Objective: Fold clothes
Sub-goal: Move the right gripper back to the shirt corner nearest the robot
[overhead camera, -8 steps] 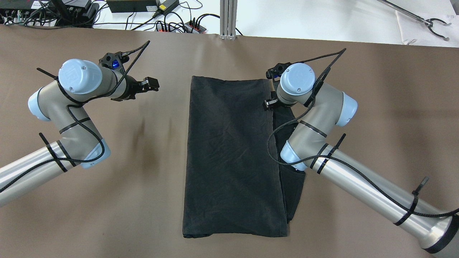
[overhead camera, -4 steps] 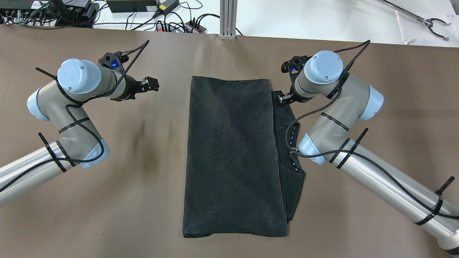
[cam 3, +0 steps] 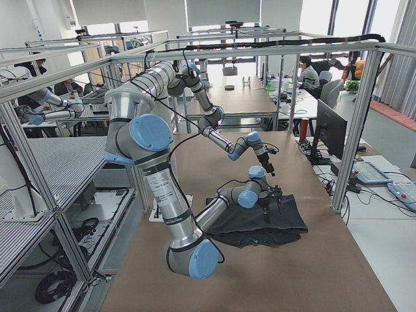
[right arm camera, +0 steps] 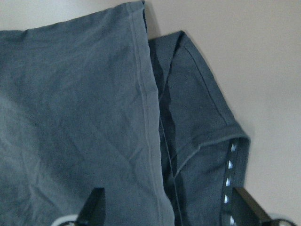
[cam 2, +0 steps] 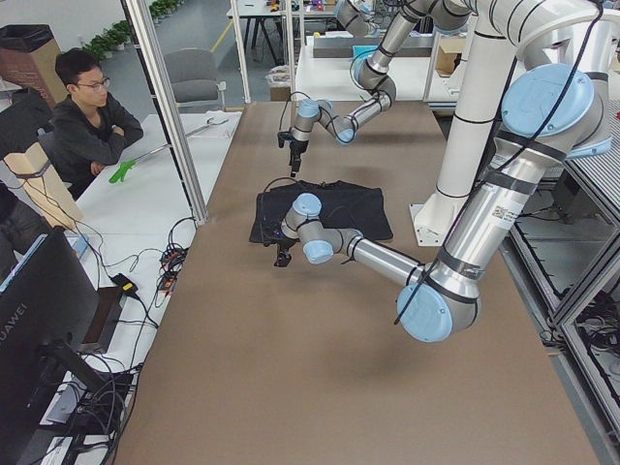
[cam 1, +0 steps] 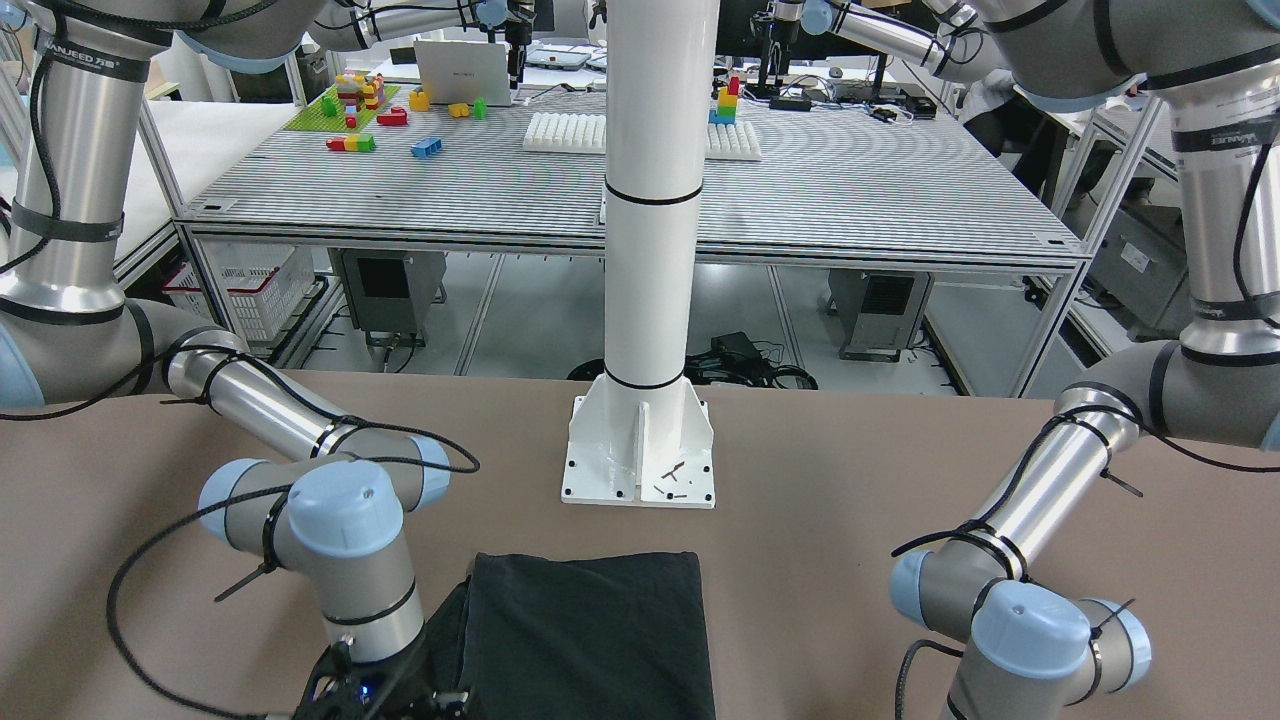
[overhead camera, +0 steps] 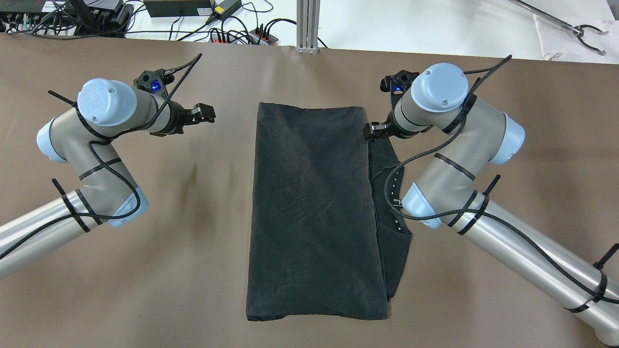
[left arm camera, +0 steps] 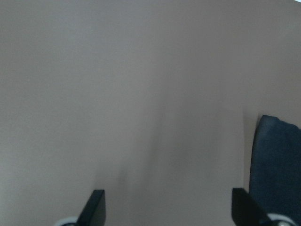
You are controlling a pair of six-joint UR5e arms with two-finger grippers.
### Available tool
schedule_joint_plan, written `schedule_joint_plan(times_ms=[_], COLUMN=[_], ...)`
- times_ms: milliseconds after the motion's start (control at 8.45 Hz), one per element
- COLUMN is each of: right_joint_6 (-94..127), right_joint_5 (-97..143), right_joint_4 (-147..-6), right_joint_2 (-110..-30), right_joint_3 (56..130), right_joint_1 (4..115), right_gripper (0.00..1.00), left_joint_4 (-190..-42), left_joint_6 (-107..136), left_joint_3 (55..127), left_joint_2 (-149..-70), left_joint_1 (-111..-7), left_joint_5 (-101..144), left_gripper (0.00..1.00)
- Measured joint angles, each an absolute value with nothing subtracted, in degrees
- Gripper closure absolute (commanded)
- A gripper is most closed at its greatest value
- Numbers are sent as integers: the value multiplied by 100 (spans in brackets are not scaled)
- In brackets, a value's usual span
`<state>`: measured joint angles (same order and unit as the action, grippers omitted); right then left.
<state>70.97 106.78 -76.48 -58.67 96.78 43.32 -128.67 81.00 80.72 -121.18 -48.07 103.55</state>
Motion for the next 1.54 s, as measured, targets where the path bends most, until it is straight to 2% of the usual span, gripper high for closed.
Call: schedule_joint_plan(times_ms=[237, 473, 710, 946, 1419, 1538], right_joint_6=[8961, 10975, 12368, 12892, 13016, 13019], right_joint_5=[10190, 9251, 8443, 7925, 7734, 7734], right_joint_4=[-7652, -7655, -7655, -7655, -7615, -7613], right_joint_2=[-6665, -7161, -7380, -7557, -7911, -7941], right_joint_3=[10765, 11368, 11512, 11510, 11513, 11514], right_joint_1=[3671, 2844, 1939, 1243, 821, 808], right_gripper=[8, 24, 30, 29, 32, 36], left_joint_4=[-12867, -12867, -12867, -12867, -12867, -12867], left_joint_6=[8116, 8165, 8288, 8339, 8350, 8349], left_joint_3=[8089, 8129, 8172, 8187, 8212, 8215], left_joint_2=[-12102, -12069, -12063, -12064, -12085, -12094], left_joint_1=[-4807, -4804, -4795, -4755, -4707, -4705], left_joint_5=[10357, 10347, 10335, 10320, 10301, 10297], left_gripper=[5, 6, 6, 6, 6, 6])
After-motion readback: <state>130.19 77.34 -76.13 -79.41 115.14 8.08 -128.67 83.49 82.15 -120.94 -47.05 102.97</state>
